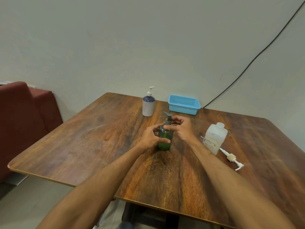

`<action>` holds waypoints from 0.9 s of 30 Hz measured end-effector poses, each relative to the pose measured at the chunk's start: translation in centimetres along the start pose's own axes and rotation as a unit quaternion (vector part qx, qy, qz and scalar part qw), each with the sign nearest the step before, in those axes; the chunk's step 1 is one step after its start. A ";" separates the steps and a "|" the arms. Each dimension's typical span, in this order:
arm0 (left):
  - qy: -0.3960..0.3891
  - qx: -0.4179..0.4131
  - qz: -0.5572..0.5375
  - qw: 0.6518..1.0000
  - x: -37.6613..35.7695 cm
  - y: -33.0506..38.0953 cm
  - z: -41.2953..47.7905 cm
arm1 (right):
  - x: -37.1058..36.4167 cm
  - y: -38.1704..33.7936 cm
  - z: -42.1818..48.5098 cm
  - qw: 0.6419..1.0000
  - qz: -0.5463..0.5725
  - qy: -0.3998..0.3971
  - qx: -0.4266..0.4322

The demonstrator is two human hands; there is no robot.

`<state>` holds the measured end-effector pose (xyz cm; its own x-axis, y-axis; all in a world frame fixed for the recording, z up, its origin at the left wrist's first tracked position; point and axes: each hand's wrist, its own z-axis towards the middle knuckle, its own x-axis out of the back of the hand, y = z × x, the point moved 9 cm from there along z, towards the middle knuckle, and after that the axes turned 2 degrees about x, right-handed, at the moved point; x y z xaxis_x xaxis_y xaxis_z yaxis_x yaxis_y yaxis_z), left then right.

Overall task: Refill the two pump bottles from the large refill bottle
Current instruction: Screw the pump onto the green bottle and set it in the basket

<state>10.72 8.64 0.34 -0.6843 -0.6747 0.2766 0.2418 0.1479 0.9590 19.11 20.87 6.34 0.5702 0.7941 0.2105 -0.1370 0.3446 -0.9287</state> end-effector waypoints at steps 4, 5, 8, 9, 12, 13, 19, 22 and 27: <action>0.003 0.008 0.006 1.000 0.0 -0.2 0.1 | -0.2 -0.1 -0.4 0.998 0.037 -0.040 -0.001; 0.005 0.011 0.005 1.000 0.0 -0.3 0.2 | -0.3 0.1 -0.5 0.997 0.058 -0.053 -0.012; 0.005 0.011 0.004 1.000 -0.1 -0.3 0.1 | 0.0 0.4 -0.4 0.997 0.057 -0.038 -0.024; 0.004 0.012 0.002 1.000 -0.1 -0.3 0.1 | 0.2 0.4 -0.3 0.999 0.045 -0.018 -0.024; 0.001 0.012 0.005 1.000 0.0 -0.1 0.0 | -0.1 0.1 -0.2 1.000 0.012 0.020 -0.011; 0.001 0.011 0.008 1.000 0.0 -0.1 0.0 | -0.2 0.0 -0.2 1.000 0.004 0.022 -0.001; 0.000 0.012 0.006 1.000 -0.1 -0.2 0.1 | -0.4 0.1 -0.6 0.996 0.079 -0.035 -0.015; 0.003 0.011 0.006 1.000 -0.1 -0.3 0.1 | 0.0 0.1 -0.4 0.998 0.060 -0.009 -0.019; 0.006 0.017 0.011 1.000 0.2 -0.3 0.0 | 0.1 0.1 -0.3 0.999 0.022 0.021 -0.019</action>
<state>10.52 8.48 0.07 -0.6703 -0.6797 0.2979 0.2339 0.1875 0.9540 19.42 20.86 6.18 0.5985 0.7855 0.1574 -0.1319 0.2904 -0.9478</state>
